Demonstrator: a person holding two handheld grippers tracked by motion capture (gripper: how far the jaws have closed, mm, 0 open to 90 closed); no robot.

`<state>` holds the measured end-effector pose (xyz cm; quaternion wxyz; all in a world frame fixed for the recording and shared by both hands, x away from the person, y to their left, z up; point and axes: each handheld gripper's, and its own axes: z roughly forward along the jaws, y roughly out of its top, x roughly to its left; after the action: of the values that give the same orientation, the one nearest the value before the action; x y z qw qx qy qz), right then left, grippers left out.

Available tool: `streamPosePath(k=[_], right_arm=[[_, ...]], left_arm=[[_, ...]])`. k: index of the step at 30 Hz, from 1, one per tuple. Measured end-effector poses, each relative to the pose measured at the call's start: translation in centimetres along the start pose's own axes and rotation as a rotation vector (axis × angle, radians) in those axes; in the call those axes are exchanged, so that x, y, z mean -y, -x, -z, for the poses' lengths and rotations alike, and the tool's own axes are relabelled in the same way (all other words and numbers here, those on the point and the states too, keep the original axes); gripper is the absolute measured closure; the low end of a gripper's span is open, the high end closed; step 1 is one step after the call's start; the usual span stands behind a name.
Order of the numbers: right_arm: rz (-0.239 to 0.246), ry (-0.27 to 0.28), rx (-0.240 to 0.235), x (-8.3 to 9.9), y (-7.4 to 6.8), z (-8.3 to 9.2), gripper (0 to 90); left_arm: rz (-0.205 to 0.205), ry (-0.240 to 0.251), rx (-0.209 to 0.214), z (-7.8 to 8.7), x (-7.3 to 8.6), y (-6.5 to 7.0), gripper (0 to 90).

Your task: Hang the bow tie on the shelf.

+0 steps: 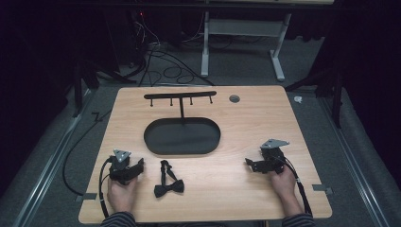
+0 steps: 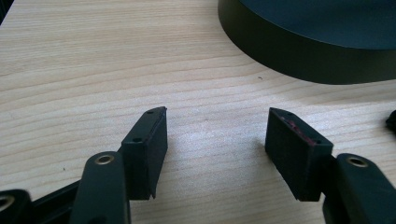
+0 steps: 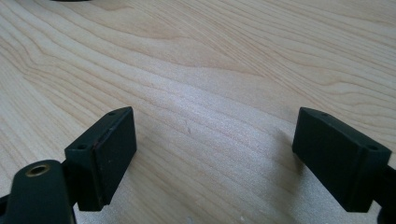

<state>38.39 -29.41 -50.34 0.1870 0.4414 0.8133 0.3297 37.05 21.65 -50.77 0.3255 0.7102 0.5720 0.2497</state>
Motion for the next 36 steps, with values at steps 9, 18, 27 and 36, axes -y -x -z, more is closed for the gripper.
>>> streamPosePath(k=[9, 18, 27, 36], right_arm=[[0.0, -0.002, 0.0, 0.0, 0.0, 0.01, 14.4], [0.0, 0.0, 0.0, 0.0, 0.0, 0.0, 14.4], [0.0, 0.0, 0.0, 0.0, 0.0, 0.0, 14.4], [0.0, -0.002, 0.0, -0.01, 0.01, 0.01, 14.4]], left_arm=[[-0.001, 0.0, -0.001, -0.03, -0.01, 0.08, 38.2], [0.004, 0.001, -0.002, -0.05, -0.01, 0.13, 37.2], [-0.006, -0.005, 0.008, -0.07, -0.03, 0.16, 33.3], [0.003, -0.004, 0.001, -0.05, -0.04, 0.22, 35.4]])
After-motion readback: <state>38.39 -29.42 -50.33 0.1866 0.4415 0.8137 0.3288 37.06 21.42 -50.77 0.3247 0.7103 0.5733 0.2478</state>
